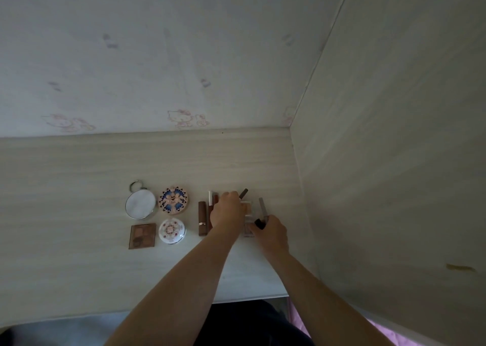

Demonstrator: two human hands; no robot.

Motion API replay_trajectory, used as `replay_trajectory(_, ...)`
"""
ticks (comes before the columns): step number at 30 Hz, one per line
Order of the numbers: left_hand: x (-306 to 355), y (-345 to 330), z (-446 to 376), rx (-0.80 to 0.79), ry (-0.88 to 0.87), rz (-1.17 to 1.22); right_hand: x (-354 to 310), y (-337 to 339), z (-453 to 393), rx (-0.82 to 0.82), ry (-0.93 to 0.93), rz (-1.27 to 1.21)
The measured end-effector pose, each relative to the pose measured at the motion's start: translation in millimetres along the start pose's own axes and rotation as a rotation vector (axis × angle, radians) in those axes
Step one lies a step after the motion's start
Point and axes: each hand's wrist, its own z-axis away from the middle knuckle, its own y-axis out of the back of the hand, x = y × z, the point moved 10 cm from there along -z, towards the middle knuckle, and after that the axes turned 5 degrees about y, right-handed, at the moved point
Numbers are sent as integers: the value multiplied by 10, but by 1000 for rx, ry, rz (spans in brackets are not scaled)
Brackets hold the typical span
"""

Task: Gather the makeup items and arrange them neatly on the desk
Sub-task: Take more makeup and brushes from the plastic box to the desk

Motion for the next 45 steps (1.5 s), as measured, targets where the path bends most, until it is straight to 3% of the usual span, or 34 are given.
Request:
replay_trajectory(9,143,12,44,14,-13,-50,-17,103,-90,26,19,14)
replay_trajectory(13,106,58,86,23,7,65,-25,180,-122,56,22,-55)
replay_trajectory(20,30,36,174,-7,9,189,-104,283,-178,65,38,75)
replay_trajectory(24,82,22,232,27,-51,67,-211,307,-176,53,98,213)
replay_trajectory(30,99,67,231,102,-80,-146,-297,287,-220,52,143,226)
replay_trajectory(42,50,71,177,132,-103,-171,-248,341,-210,94,137,28)
replay_trajectory(45,49,58,176,130,-109,-191,-295,394,-194,116,163,145)
